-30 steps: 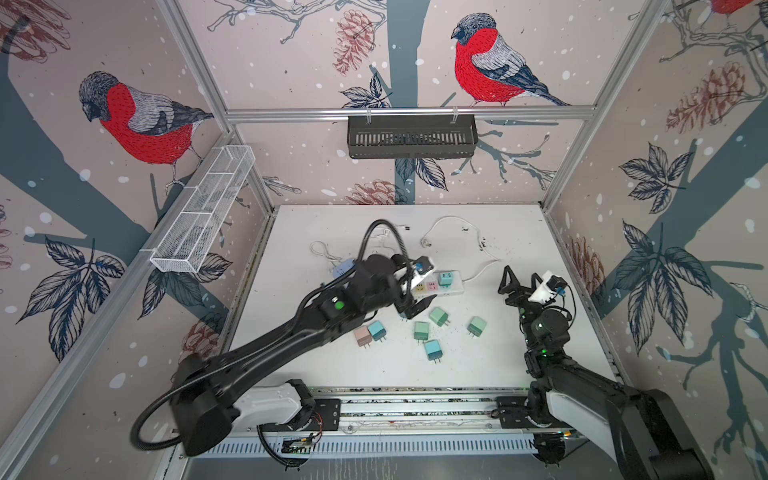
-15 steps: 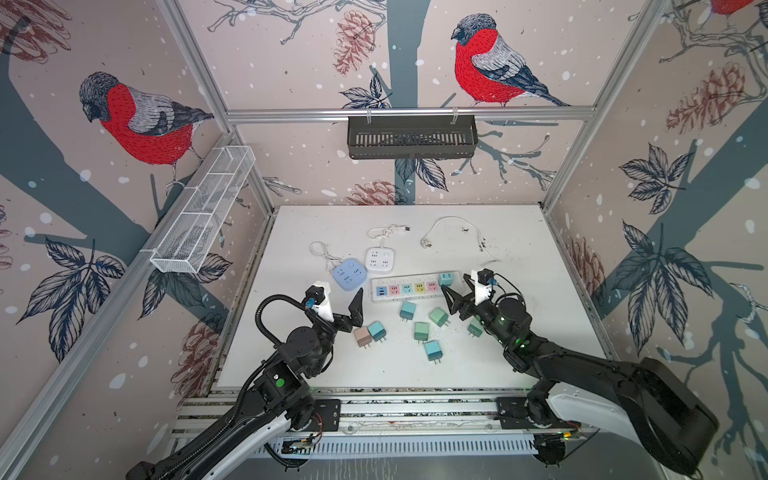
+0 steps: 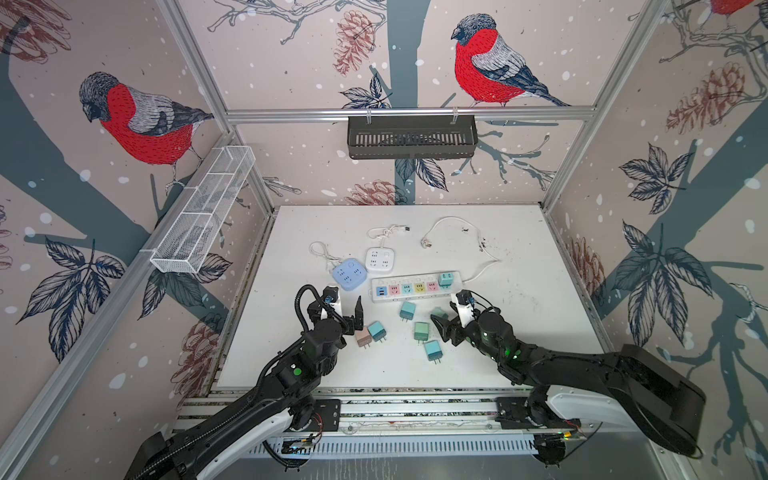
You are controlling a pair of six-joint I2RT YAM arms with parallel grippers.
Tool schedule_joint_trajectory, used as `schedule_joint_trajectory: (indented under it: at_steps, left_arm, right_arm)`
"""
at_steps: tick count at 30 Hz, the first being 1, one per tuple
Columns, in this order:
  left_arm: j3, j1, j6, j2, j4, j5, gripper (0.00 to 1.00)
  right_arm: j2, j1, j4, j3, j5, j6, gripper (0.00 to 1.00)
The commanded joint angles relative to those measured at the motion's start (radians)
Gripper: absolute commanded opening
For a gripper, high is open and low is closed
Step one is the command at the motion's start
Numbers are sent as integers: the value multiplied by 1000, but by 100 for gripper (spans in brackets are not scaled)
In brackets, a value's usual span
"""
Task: Insert the plug
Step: 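Raise the left gripper back while the right gripper reaches toward the green plugs, then lower the right gripper onto a light-green plug and close on it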
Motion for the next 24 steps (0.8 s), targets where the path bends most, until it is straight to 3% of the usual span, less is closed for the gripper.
schedule_joint_trajectory:
  at_steps: [1,10,24]
  left_arm:
    - [8,2,-5,-6,36,-6,98]
    - [-27,2,-21,-117,16,-37,98]
    - [-16,1,-15,-79,25,-23,98]
  right_arm:
    - [37,0,-40,24,-29,0,78]
    - [171,-3,-80,96,-43,4,69]
    - [275,-9,-131,149,-31,5,59]
